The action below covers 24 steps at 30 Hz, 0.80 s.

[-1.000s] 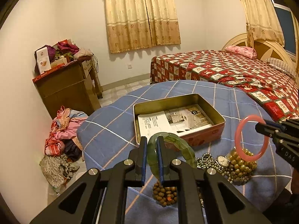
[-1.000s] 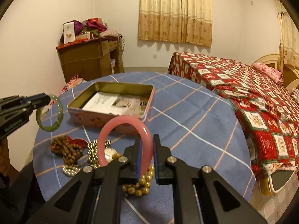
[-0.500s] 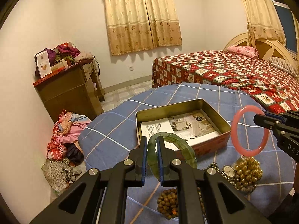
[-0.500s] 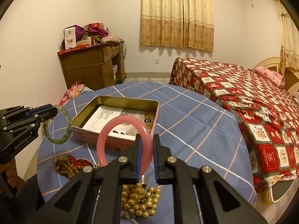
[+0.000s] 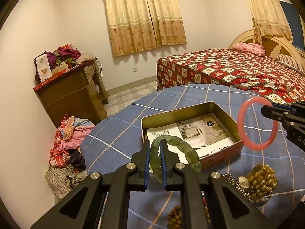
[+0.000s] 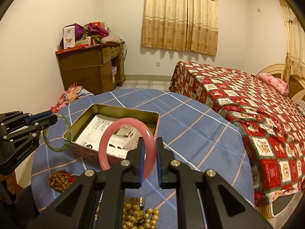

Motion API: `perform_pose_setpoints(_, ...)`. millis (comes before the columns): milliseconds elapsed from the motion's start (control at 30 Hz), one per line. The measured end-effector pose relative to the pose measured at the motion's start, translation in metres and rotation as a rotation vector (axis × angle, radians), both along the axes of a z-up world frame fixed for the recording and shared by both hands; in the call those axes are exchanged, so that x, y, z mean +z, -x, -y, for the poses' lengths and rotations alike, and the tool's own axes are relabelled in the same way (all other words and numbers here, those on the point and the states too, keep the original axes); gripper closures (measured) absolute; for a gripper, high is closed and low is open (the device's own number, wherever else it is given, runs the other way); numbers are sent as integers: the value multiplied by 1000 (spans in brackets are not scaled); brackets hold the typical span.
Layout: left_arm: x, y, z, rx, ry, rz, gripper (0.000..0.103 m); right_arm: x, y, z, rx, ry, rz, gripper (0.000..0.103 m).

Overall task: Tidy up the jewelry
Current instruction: 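Carry both bangles into the pink tin and open both tools to release them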

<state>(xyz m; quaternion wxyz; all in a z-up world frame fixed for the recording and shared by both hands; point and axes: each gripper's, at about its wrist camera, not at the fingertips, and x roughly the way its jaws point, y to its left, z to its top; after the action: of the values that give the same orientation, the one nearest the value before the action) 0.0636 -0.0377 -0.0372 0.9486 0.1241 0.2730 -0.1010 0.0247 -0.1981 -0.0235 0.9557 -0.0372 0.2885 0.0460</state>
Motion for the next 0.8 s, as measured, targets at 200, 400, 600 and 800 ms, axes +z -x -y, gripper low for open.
perform_pose_setpoints(200,-2,-13,3,1,-17,-8,93,0,-14,-1,-4,1,-11,90)
perform_pose_setpoints(400,1,-24,7,1,-33,-4,93,4,-29,-3,-5,15,-10,90)
perform_pose_setpoints(600,1,-44,12,1,-58,-8,93,5,-46,-6,-7,38,-19,90)
perform_pose_setpoints(800,-3,-63,15,-4,-86,-28,93,0,-64,-11,-7,64,-41,90)
